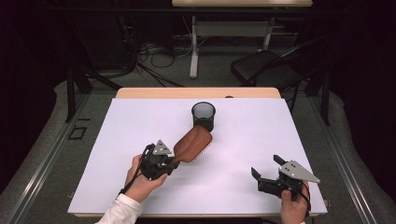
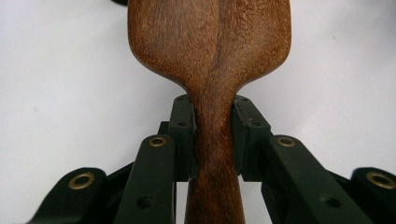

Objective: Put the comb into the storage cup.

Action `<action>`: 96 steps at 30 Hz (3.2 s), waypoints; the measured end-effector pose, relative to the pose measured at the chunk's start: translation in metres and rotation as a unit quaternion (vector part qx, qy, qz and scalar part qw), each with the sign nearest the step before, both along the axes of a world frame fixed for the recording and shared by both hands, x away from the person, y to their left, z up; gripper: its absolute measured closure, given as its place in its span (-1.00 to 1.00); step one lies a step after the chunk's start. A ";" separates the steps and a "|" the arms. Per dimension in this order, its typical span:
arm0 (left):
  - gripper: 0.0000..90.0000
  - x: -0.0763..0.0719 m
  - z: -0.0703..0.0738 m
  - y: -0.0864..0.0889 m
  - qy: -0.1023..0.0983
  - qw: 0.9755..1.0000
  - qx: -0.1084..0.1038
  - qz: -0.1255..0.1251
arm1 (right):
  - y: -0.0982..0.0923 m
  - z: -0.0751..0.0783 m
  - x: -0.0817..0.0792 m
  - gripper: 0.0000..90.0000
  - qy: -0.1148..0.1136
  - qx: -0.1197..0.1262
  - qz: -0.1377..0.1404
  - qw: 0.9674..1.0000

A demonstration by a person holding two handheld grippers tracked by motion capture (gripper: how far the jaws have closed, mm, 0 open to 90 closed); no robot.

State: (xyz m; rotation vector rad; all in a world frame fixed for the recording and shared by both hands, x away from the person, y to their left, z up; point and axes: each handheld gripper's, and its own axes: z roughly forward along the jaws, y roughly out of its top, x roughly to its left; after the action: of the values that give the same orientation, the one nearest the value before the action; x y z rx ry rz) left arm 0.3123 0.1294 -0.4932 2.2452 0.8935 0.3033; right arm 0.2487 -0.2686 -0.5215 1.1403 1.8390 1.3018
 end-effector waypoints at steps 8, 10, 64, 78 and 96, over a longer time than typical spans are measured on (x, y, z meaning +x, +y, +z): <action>0.61 -0.006 0.011 0.005 -0.038 0.999 -0.030 0.003 | 0.001 0.000 0.000 -0.84 -0.004 -0.006 -0.004 1.000; 0.61 -0.007 0.013 0.006 -0.044 0.998 -0.039 0.005 | 0.001 0.000 0.000 -0.84 -0.003 -0.006 -0.004 1.000; 0.61 -0.025 0.034 0.018 -0.110 0.988 -0.111 0.012 | 0.009 -0.004 0.006 -0.96 0.028 -0.001 0.004 1.000; 0.61 -0.027 0.034 0.013 -0.113 0.987 -0.111 0.005 | 0.011 0.004 0.005 -1.00 0.026 0.011 0.017 0.999; 0.61 -0.029 0.035 0.009 -0.125 0.986 -0.112 0.004 | 0.044 0.040 0.020 -0.94 0.077 0.058 0.045 0.994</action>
State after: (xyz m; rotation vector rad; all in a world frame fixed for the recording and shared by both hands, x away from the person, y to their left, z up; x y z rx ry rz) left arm 0.2836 0.1384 -0.4582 1.9463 0.7617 0.4541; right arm 0.2685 -0.2250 -0.4816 1.2612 1.9676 1.4234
